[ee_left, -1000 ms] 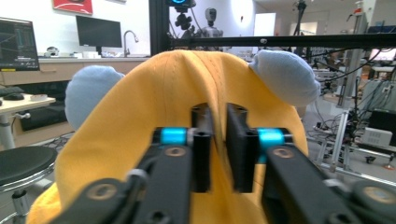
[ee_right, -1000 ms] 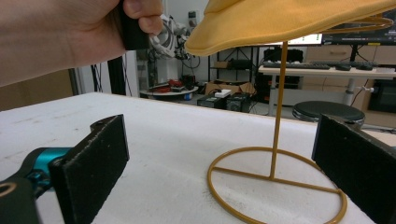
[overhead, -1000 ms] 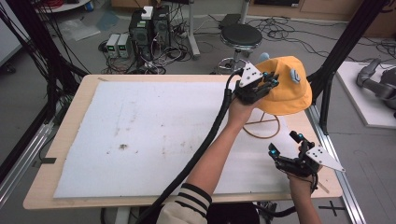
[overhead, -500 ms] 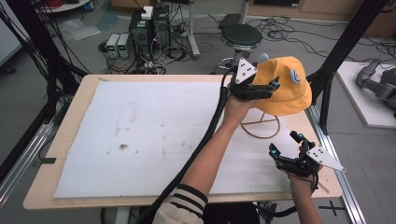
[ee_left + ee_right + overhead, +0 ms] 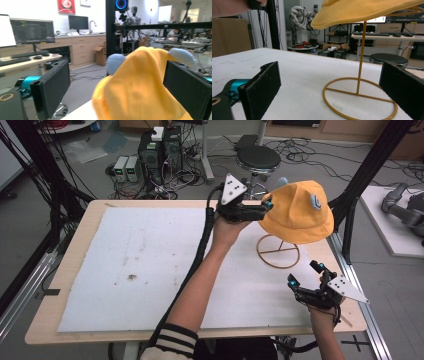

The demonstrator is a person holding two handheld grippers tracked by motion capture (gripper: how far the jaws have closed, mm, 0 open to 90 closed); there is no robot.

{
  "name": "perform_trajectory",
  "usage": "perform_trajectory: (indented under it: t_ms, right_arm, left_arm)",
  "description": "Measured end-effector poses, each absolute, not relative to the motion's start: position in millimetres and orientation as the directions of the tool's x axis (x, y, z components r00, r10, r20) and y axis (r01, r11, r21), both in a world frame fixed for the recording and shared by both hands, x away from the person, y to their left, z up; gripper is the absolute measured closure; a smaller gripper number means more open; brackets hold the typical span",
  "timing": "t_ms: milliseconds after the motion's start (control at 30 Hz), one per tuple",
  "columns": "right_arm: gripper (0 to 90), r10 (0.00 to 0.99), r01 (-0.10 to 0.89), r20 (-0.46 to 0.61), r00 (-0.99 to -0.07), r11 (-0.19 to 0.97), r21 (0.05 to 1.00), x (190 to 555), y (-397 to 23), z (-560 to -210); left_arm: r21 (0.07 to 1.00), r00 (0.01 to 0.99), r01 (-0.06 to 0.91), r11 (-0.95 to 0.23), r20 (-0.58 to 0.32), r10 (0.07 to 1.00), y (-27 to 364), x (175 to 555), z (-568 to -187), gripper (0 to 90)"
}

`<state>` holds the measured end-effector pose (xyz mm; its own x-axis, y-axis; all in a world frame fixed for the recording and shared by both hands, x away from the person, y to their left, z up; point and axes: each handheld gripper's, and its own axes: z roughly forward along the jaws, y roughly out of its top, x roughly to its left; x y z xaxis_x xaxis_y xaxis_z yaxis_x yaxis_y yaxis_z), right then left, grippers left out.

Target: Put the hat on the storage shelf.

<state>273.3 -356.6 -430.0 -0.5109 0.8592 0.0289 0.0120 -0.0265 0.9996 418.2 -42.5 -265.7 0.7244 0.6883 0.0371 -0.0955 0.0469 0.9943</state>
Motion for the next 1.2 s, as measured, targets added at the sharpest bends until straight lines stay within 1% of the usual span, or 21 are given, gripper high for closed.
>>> perform_trajectory:
  t_ms: [100, 133, 167, 233, 267, 300, 333, 533, 567, 600, 633, 667, 700, 733, 800, 867, 900, 1200]
  right_arm:
    - [3.3, 0.857, 0.017, 0.032, -0.514, -0.027, 0.999, 274, -356, -430]
    - [3.4, 0.858, 0.014, 0.023, -0.514, -0.018, 1.000, 274, -356, -430]
    - [3.4, 0.857, 0.010, 0.020, -0.514, -0.017, 1.000, 275, -355, -430]
    - [3.3, 0.856, 0.021, 0.029, -0.517, -0.021, 1.000, 275, -354, -430]
    - [3.4, 0.855, 0.020, 0.028, -0.518, -0.020, 1.000, 275, -354, -430]
    - [3.4, 0.856, 0.013, 0.021, -0.517, -0.016, 1.000, 276, -353, -430]
    - [3.4, 0.856, 0.013, 0.021, -0.517, -0.016, 1.000, 276, -353, -430]
    - [3.4, 0.849, 0.019, 0.017, -0.529, -0.009, 1.000, 278, -346, -430]
    - [3.4, 0.847, 0.016, 0.015, -0.532, -0.008, 1.000, 279, -345, -429]
    - [3.4, 0.846, 0.015, 0.013, -0.533, -0.006, 1.000, 279, -344, -429]
    - [3.3, 0.846, 0.012, 0.009, -0.532, -0.004, 1.000, 280, -343, -429]
    - [3.3, 0.847, 0.015, 0.012, -0.532, -0.004, 1.000, 280, -343, -429]
    - [3.4, 0.848, 0.019, 0.014, -0.530, -0.005, 1.000, 280, -343, -429]
    - [3.3, 0.848, 0.018, 0.017, -0.529, -0.008, 1.000, 280, -342, -429]
    - [3.3, 0.849, 0.014, 0.017, -0.528, -0.011, 1.000, 280, -343, -429]
    - [3.3, 0.852, 0.010, 0.017, -0.524, -0.014, 1.000, 280, -343, -428]
    - [3.4, 0.853, 0.011, 0.019, -0.522, -0.015, 1.000, 280, -344, -428]
    - [3.3, 0.859, 0.014, 0.026, -0.511, -0.022, 1.000, 279, -346, -428]
  left_arm:
    - [0.994, 0.705, -0.104, 0.038, 0.047, 0.707, -25, 416, -264, 7.6]
    - [0.994, 0.687, -0.105, 0.038, 0.045, 0.726, -6, 412, -261, 7.4]
    - [0.994, 0.687, -0.105, 0.038, 0.045, 0.726, -6, 412, -261, 7.4]
    - [0.994, 0.666, -0.106, 0.031, 0.048, 0.745, 14, 408, -259, 7.4]
    - [0.993, 0.644, -0.114, 0.020, 0.058, 0.763, 33, 403, -258, 7.4]
    - [0.993, 0.644, -0.114, 0.020, 0.058, 0.763, 33, 403, -258, 7.3]
    - [0.993, 0.631, -0.117, 0.012, 0.065, 0.773, 43, 400, -259, 7.3]
    - [0.993, 0.564, -0.118, 0.027, 0.045, 0.825, 100, 382, -264, 7.3]
    - [0.993, 0.543, -0.117, 0.022, 0.045, 0.838, 117, 375, -267, 7.3]
    - [0.993, 0.543, -0.117, 0.022, 0.045, 0.838, 117, 375, -267, 7.3]
    - [0.993, 0.528, -0.118, 0.012, 0.053, 0.848, 125, 371, -269, 7.3]
    - [0.993, 0.505, -0.117, -0.004, 0.063, 0.861, 140, 364, -273, 7.3]
    - [0.993, 0.505, -0.117, -0.004, 0.063, 0.861, 140, 364, -273, 7.3]
    - [0.993, 0.485, -0.114, -0.008, 0.063, 0.872, 155, 357, -278, 7.3]
    - [0.993, 0.475, -0.114, -0.008, 0.061, 0.878, 162, 353, -281, 7.3]
    - [0.993, 0.443, -0.116, -0.009, 0.060, 0.895, 183, 342, -290, 7.3]
    - [0.993, 0.443, -0.116, -0.009, 0.060, 0.895, 183, 342, -290, 7.3]
    - [0.997, 0.326, -0.081, 0.013, 0.014, 0.945, 237, 314, -331, 7.3]
